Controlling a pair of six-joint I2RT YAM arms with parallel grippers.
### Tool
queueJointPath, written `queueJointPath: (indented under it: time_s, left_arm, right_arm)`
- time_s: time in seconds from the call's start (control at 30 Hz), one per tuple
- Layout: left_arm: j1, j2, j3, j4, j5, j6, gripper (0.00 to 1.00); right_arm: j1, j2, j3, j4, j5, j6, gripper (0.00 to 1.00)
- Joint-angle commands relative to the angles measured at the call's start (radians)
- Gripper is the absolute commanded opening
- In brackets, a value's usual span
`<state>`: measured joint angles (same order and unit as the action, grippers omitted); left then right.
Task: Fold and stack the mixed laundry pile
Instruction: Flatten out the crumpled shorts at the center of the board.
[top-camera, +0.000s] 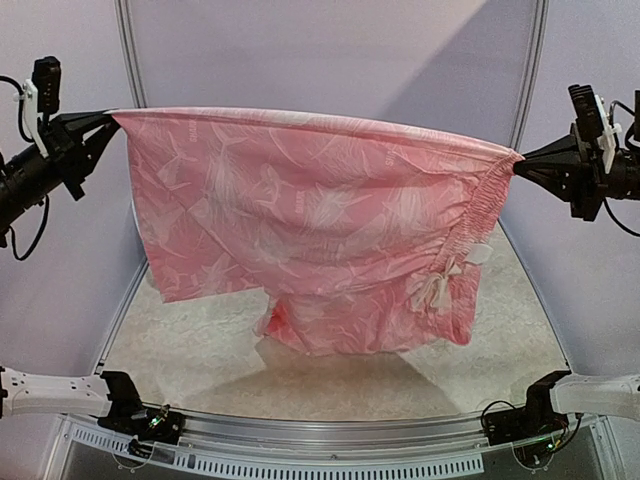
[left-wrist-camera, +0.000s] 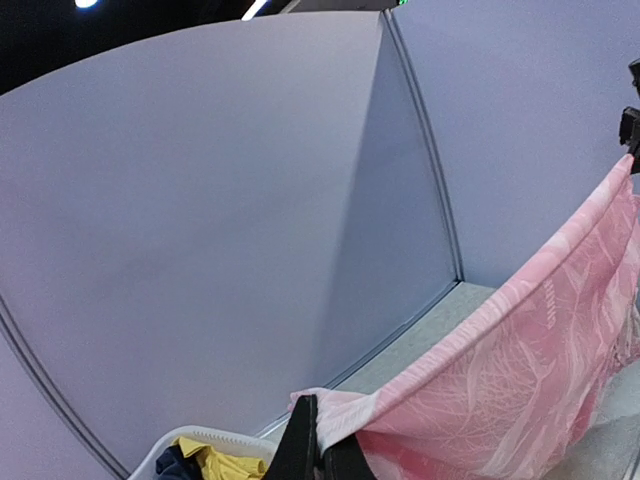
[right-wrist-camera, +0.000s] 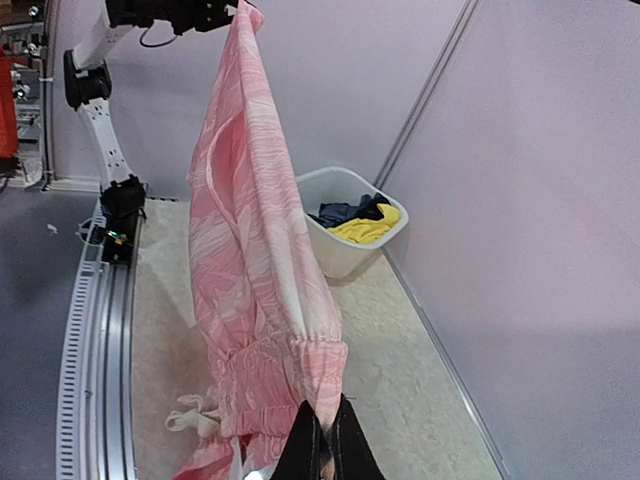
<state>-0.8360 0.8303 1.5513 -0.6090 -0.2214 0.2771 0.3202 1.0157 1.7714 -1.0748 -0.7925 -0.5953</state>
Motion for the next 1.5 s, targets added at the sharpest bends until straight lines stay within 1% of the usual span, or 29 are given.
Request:
queueJointPath:
  time_s: [0.0, 0.07, 0.13, 0.23, 0.27, 0.33, 0.4, 0.47, 0.6, 0.67, 0.73, 0.8, 0.87, 1.0, 1.03, 1.07, 1.1, 1.13, 1.17, 1.2, 1.23, 1.27, 1.3, 1.33, 1.4, 1.47]
  left_arm:
    - [0.005, 0.036, 0.080, 0.046, 0.057, -0.063, 0.00]
    - [0.005, 0.098, 0.112, 0.085, 0.025, -0.028, 0.00]
    - [0.005, 0.185, 0.158, 0.142, -0.074, 0.024, 0.00]
    - [0.019, 0.340, 0.156, 0.354, -0.277, 0.119, 0.00]
    - [0.039, 0.403, 0.169, 0.395, -0.307, 0.155, 0.00]
    - [0.086, 0.534, 0.230, 0.373, -0.307, 0.188, 0.00]
    - [0.128, 0.646, 0.256, 0.340, -0.289, 0.178, 0.00]
    - [0.164, 0.729, 0.227, 0.344, -0.267, 0.146, 0.00]
    - [0.213, 0.897, 0.136, 0.417, -0.226, 0.100, 0.00]
    - [0.222, 1.007, 0.143, 0.426, -0.200, 0.099, 0.00]
    - [0.223, 1.135, 0.196, 0.423, -0.181, 0.097, 0.00]
    - [0.222, 1.266, 0.285, 0.403, -0.172, 0.086, 0.00]
    - [0.224, 1.391, 0.401, 0.382, -0.179, 0.072, 0.00]
    - [0.230, 1.619, 0.684, 0.354, -0.205, 0.080, 0.00]
    - [0.240, 1.634, 0.678, 0.403, -0.174, 0.067, 0.00]
    - [0.254, 1.634, 0.657, 0.463, -0.173, 0.018, 0.00]
    - [0.268, 1.656, 0.670, 0.475, -0.172, -0.043, 0.00]
    - [0.283, 1.675, 0.698, 0.458, -0.163, -0.107, 0.10]
    - [0.291, 1.685, 0.708, 0.451, -0.162, -0.137, 0.34]
    - [0.295, 1.693, 0.714, 0.438, -0.165, -0.152, 0.54]
    - [0.296, 1.699, 0.723, 0.411, -0.169, -0.157, 0.69]
    - [0.294, 1.698, 0.728, 0.389, -0.168, -0.157, 0.77]
    - [0.291, 1.690, 0.728, 0.364, -0.171, -0.157, 0.81]
    - [0.287, 1.673, 0.722, 0.340, -0.176, -0.157, 0.84]
    - [0.272, 1.614, 0.683, 0.309, -0.211, -0.162, 0.85]
    - [0.249, 1.518, 0.618, 0.265, -0.231, -0.168, 0.85]
  right_arm:
    - [-0.049, -0.007, 0.021, -0.051, -0.191, 0.082, 0.00]
    - [-0.050, 0.009, 0.027, -0.028, -0.194, 0.111, 0.00]
    - [-0.049, 0.038, 0.043, -0.007, -0.163, 0.130, 0.00]
    - [-0.050, 0.079, 0.048, 0.045, -0.080, 0.162, 0.00]
    - [-0.050, 0.100, 0.036, 0.066, -0.025, 0.175, 0.00]
    - [-0.052, 0.115, -0.039, 0.119, 0.073, 0.195, 0.00]
    - [-0.072, 0.113, -0.143, 0.171, 0.122, 0.213, 0.00]
    - [-0.116, 0.110, -0.266, 0.218, 0.118, 0.233, 0.00]
    - [-0.224, 0.122, -0.474, 0.326, 0.125, 0.289, 0.00]
    - [-0.272, 0.147, -0.562, 0.378, 0.152, 0.298, 0.00]
    - [-0.305, 0.193, -0.627, 0.427, 0.177, 0.302, 0.00]
    - [-0.312, 0.258, -0.653, 0.450, 0.196, 0.292, 0.00]
    - [-0.312, 0.352, -0.646, 0.461, 0.211, 0.276, 0.00]
    - [-0.311, 0.558, -0.548, 0.470, 0.250, 0.278, 0.00]
    - [-0.336, 0.596, -0.504, 0.475, 0.276, 0.289, 0.00]
    - [-0.348, 0.659, -0.470, 0.481, 0.293, 0.300, 0.00]
    - [-0.356, 0.699, -0.428, 0.482, 0.305, 0.317, 0.00]
    - [-0.366, 0.753, -0.383, 0.480, 0.318, 0.330, 0.00]
    - [-0.377, 0.792, -0.339, 0.477, 0.329, 0.356, 0.00]
    - [-0.388, 0.858, -0.291, 0.471, 0.336, 0.372, 0.00]
    - [-0.399, 0.908, -0.247, 0.466, 0.344, 0.392, 0.04]
    - [-0.408, 0.944, -0.199, 0.459, 0.363, 0.421, 0.15]
    - [-0.418, 0.995, -0.162, 0.454, 0.381, 0.440, 0.26]
    - [-0.424, 1.019, -0.140, 0.461, 0.389, 0.463, 0.34]
    - [-0.428, 1.040, -0.137, 0.486, 0.409, 0.502, 0.53]
    - [-0.427, 1.014, -0.156, 0.485, 0.408, 0.518, 0.68]
